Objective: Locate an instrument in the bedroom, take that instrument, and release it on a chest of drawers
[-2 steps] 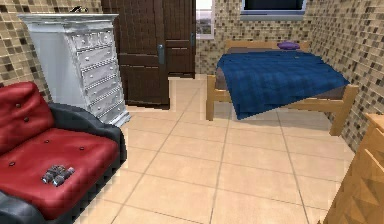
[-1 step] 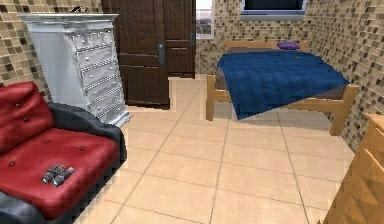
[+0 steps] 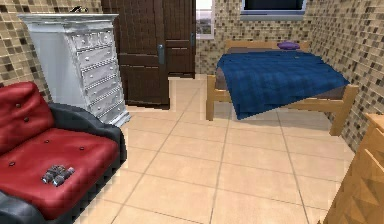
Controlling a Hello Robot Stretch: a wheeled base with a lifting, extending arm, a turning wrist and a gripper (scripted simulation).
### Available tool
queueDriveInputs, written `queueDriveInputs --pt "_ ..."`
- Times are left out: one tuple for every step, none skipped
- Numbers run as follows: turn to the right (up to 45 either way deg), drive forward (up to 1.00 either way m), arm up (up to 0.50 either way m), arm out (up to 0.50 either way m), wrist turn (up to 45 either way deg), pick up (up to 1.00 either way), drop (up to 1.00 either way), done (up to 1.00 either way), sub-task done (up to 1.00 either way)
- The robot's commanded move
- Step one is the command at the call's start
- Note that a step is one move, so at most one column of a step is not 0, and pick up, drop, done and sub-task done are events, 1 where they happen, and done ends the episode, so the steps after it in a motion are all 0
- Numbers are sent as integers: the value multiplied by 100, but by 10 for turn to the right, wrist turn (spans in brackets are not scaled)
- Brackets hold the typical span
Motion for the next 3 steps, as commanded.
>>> queueDriveInputs --pt "0 0 0 0 0 0 100 0 0" --pt "0 0 0 -10 0 0 0 0 0" --pt "0 0 0 0 0 0 0 100 0"
